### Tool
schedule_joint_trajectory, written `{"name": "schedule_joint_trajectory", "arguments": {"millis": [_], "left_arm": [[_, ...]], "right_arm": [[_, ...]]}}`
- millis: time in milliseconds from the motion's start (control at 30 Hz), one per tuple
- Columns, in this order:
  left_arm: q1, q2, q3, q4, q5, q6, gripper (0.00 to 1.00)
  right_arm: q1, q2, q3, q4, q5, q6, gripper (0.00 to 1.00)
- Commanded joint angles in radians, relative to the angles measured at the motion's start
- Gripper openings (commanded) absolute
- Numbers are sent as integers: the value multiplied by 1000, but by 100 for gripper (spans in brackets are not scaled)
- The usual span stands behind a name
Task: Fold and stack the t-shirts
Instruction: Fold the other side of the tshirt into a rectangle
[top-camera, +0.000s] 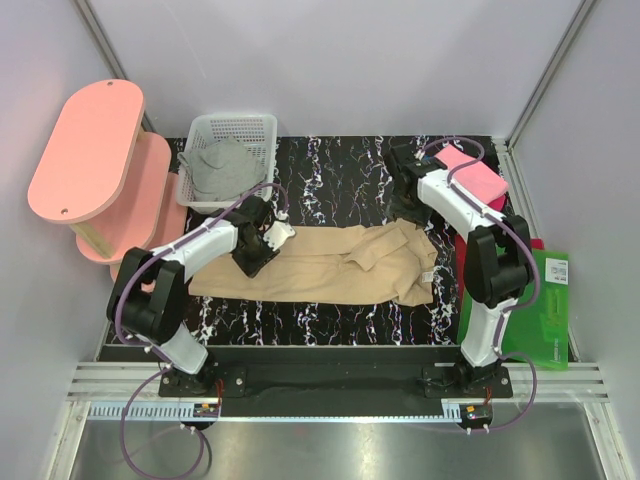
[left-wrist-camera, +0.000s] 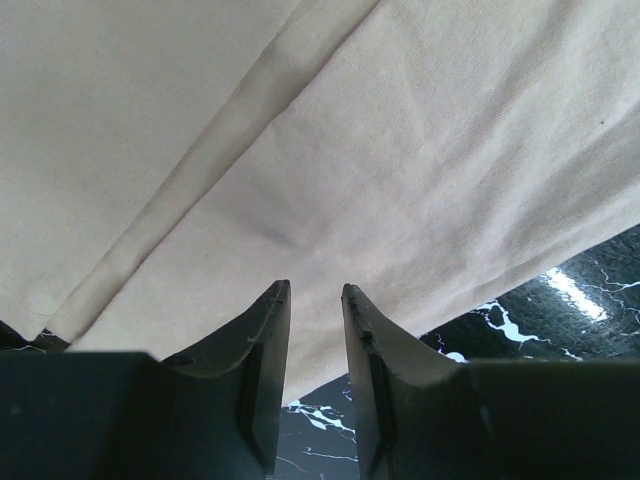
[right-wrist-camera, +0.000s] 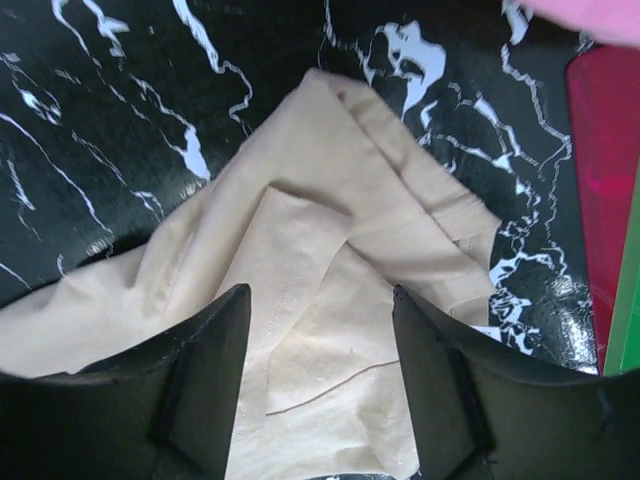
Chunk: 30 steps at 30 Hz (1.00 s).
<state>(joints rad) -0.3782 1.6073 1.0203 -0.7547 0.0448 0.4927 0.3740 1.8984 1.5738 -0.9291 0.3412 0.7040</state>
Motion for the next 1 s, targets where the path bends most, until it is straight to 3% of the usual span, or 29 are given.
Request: {"name": "schedule_joint_trajectory", "arguments": {"millis": [0,167,267,400,700,967], "left_arm": [[5,-52,-19,18,-2,15,33],[16,-87,-49,17,-16,32,33],[38,-107,-57,11,-28,43,33],[90,-135,-77,8,-42,75,33],[257,-75,-71,34,-63,112,32],[306,25,-69,71,-53,121,32]], "right_arm": [[-15,-30,117,-56,78,-31,67],[-12,-200,-38,-103,-108,58,63],[67,-411,-318,-54,-197,144,61],[131,-550,-510,-5,-235,274,62],[169,-470,-636,4,-173,362,60],[175,-351,-629,-11,-74,471,55]]}}
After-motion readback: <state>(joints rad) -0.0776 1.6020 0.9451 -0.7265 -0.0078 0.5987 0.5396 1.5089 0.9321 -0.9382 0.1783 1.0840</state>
